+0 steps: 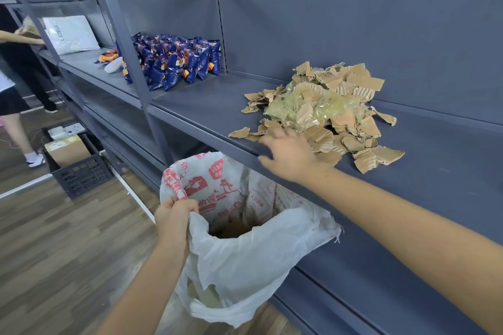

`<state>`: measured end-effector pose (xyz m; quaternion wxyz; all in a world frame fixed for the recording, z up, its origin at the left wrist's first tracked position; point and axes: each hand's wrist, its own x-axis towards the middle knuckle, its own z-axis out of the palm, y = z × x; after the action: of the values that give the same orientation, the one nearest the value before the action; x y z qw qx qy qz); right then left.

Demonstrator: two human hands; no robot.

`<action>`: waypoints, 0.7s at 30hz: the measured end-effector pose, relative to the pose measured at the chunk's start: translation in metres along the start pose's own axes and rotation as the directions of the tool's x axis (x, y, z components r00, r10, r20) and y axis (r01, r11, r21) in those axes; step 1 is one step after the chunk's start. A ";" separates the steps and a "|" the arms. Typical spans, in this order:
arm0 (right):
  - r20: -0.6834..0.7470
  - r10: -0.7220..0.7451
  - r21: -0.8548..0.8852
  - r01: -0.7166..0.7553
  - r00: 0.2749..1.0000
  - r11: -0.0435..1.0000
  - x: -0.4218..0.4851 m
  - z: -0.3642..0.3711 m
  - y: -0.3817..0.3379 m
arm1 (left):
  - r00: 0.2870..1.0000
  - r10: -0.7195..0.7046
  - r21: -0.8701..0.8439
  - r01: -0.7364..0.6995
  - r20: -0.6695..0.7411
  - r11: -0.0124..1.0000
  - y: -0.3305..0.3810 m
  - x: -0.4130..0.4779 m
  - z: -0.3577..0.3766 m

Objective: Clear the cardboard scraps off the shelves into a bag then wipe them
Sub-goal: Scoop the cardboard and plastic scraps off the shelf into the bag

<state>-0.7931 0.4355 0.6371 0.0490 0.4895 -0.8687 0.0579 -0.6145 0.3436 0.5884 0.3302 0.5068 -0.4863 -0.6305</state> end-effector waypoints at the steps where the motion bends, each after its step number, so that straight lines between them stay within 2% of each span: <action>1: -0.012 0.053 -0.027 -0.054 0.999 0.998 -0.001 -0.002 0.010 | 1.000 0.000 -0.001 0.000 -0.002 1.000 0.000 -0.001 0.001; 4: 0.006 0.207 -0.067 -0.206 0.978 0.976 -0.004 -0.002 0.040 | 1.000 -0.005 -0.008 0.005 -0.007 1.000 -0.001 -0.001 0.002; 6: 0.037 0.253 -0.063 -0.250 0.967 0.966 -0.007 0.002 0.054 | 1.000 -0.006 -0.010 0.006 -0.014 1.000 -0.003 -0.002 0.003; 11: 0.059 0.219 0.023 -0.220 0.974 0.975 -0.012 0.005 0.061 | 1.000 -0.007 -0.022 0.007 -0.020 1.000 -0.004 -0.003 0.004; 15: 0.054 0.191 -0.054 -0.188 0.980 0.981 -0.012 0.002 0.057 | 1.000 -0.005 -0.022 0.005 -0.030 1.000 -0.002 -0.007 0.007; 18: -0.016 0.160 -0.120 -0.160 0.987 0.980 -0.013 -0.002 0.057 | 1.000 -0.005 -0.019 0.004 -0.027 1.000 -0.002 -0.009 0.006; 21: -0.112 0.165 -0.071 -0.174 0.980 0.982 -0.016 -0.012 0.053 | 1.000 -0.004 -0.015 0.003 -0.029 1.000 -0.001 -0.011 0.007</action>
<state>-0.8298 0.4779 0.6435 0.1096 0.4075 -0.9051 0.0526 -0.6179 0.3555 0.5905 0.3399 0.5143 -0.4759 -0.6273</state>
